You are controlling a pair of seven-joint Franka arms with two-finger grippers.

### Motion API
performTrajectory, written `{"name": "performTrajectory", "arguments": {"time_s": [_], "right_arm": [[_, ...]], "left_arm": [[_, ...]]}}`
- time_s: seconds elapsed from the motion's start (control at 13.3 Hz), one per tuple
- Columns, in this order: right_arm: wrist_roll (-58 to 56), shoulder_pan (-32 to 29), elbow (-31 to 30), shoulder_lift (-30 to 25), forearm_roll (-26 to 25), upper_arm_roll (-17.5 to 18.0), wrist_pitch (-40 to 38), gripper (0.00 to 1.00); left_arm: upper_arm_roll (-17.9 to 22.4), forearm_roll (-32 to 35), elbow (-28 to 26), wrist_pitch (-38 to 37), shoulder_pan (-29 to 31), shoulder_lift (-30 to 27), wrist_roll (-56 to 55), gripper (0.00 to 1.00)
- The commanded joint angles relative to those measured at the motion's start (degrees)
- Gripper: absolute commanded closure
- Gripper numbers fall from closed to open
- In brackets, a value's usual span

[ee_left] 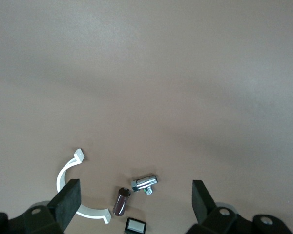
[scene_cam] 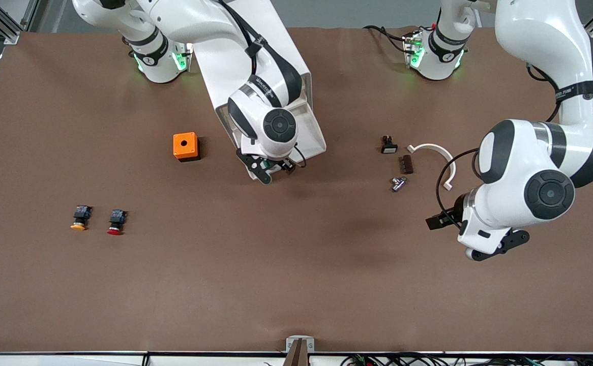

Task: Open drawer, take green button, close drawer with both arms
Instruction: 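Grasp the green push button in the drawer with the right gripper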

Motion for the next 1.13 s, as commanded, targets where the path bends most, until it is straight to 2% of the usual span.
{"name": "performTrajectory", "arguments": {"time_s": [0.0,0.15,0.45,0.6,0.9,1.05], "right_arm": [[-0.3,0.4,0.1,0.6,1.0,-0.5,-0.4,0.11],[-0.4,0.4,0.1,0.6,1.0,-0.5,-0.2,0.37],[-0.9,0.4,0.3,0.7,0.9,-0.5,-0.2,0.83],[-0.8,0.4,0.6,0.7,0.8,-0.5,-0.3,0.89],[-0.1,-0.2,3.2,-0.1,1.0,-0.6,-0.8,0.9],[-0.2,-1.5,7.1,-0.3,1.1,-0.7,-5.7,0.9]], "left_arm": [[-0.2,2.0,-5.2,0.2,-0.1,-4.3,1.9,0.0],[-0.3,3.5,-6.0,0.8,-0.4,-4.5,2.0,0.0],[-0.3,3.5,-6.1,0.8,-0.7,-4.5,2.0,0.0],[-0.3,3.5,-6.0,0.8,-0.7,-4.5,2.0,0.0],[-0.8,3.4,-5.8,0.8,-1.4,-5.3,1.8,0.0],[-0.9,3.3,-5.6,1.0,-2.5,-5.0,1.0,0.0]]}}
